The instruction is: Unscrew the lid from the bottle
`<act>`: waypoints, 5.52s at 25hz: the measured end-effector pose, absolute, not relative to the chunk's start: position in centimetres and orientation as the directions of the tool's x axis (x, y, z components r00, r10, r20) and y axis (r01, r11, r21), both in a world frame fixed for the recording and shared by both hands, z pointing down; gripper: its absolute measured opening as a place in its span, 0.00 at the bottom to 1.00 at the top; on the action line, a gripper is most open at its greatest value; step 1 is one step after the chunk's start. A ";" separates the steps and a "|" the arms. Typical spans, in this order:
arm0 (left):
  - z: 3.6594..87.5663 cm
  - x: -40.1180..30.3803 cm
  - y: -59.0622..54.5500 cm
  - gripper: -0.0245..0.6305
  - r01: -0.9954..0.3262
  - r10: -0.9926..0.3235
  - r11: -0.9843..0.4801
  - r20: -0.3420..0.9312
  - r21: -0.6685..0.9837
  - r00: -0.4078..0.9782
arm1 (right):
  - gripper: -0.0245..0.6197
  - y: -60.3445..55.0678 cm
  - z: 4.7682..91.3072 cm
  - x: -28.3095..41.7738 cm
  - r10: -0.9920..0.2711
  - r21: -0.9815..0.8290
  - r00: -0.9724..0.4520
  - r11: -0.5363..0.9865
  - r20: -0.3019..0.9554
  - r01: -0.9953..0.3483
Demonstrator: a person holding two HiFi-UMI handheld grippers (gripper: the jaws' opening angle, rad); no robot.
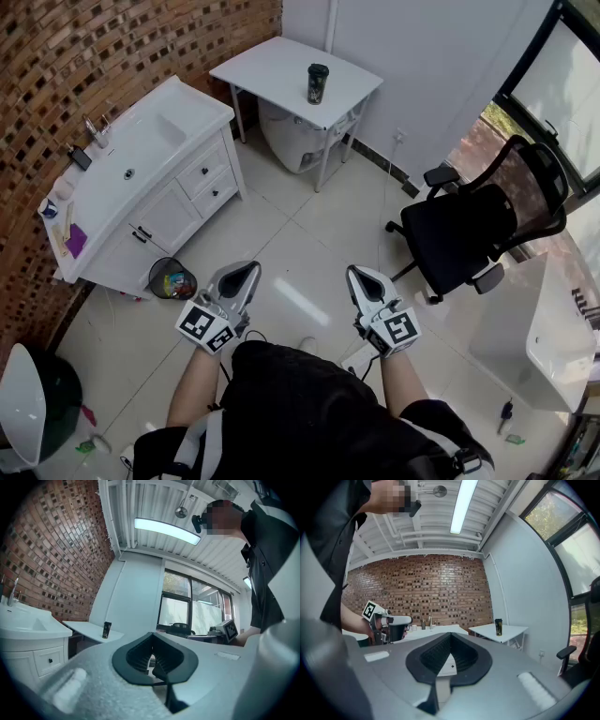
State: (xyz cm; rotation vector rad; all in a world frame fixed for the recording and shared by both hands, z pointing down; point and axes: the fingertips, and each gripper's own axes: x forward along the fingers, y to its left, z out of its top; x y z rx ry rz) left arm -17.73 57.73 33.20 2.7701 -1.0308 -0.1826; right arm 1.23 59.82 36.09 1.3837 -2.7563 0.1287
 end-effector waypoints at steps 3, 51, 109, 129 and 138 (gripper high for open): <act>33.2 -15.9 57.1 0.04 -0.641 -0.667 -0.736 -0.072 0.216 0.742 | 0.04 59.6 35.5 1.8 -0.778 -0.044 -0.621 0.620 0.097 -0.783; 34.4 -8.7 14.8 0.04 -0.527 -0.555 -0.822 -0.099 0.218 0.826 | 0.04 17.1 35.5 1.9 -0.705 0.002 -0.705 0.707 0.076 -0.707; 38.2 -5.7 -16.7 0.04 -0.568 -0.585 -0.797 -0.032 0.205 0.810 | 0.04 -15.3 35.3 7.1 -0.723 0.011 -0.690 0.691 0.047 -0.723; 47.0 -2.7 -16.8 0.47 -0.609 -0.584 -0.760 0.174 0.226 0.793 | 0.04 -17.7 38.9 9.4 -0.688 -0.067 -0.719 0.716 0.098 -0.695; 56.9 1.9 -19.1 0.69 -0.553 -0.479 -0.808 0.321 0.203 0.817 | 0.04 -18.0 43.1 10.8 -0.694 -0.094 -0.702 0.697 0.160 -0.710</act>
